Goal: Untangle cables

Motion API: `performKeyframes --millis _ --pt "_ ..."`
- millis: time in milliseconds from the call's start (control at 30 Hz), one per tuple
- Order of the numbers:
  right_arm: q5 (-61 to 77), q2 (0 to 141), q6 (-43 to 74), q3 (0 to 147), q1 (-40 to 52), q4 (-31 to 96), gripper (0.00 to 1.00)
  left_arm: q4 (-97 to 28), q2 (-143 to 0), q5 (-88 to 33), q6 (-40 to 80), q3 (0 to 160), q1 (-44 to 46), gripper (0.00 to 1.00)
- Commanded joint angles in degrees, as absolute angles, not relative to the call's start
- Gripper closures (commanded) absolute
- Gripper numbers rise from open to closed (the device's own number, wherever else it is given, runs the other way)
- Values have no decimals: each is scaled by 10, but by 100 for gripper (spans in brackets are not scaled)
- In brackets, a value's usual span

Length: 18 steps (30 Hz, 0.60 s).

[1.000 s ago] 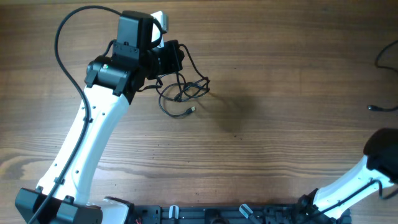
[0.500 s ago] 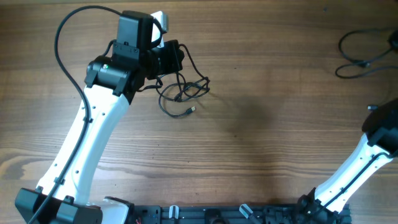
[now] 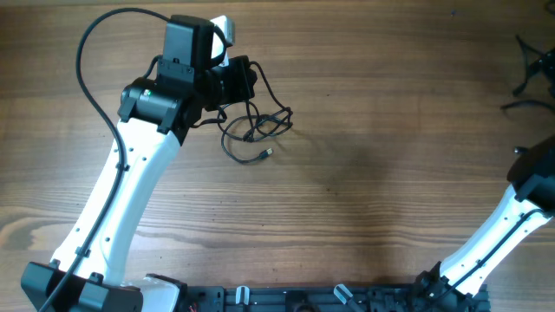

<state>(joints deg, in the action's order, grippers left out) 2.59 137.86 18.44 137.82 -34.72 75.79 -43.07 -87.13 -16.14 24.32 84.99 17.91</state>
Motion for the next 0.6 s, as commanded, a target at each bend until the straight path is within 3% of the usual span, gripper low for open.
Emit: performKeyframes --millis 0,333,567 --pt "111 1289 121 1385 -347 760 10 -429 -875 -156 244 855 182 96" --pt "378 1174 11 1385 -322 794 7 -429 -875 -156 244 855 182 96" --pt "397 1179 -14 1374 -227 824 11 -426 -875 -151 290 855 178 96"
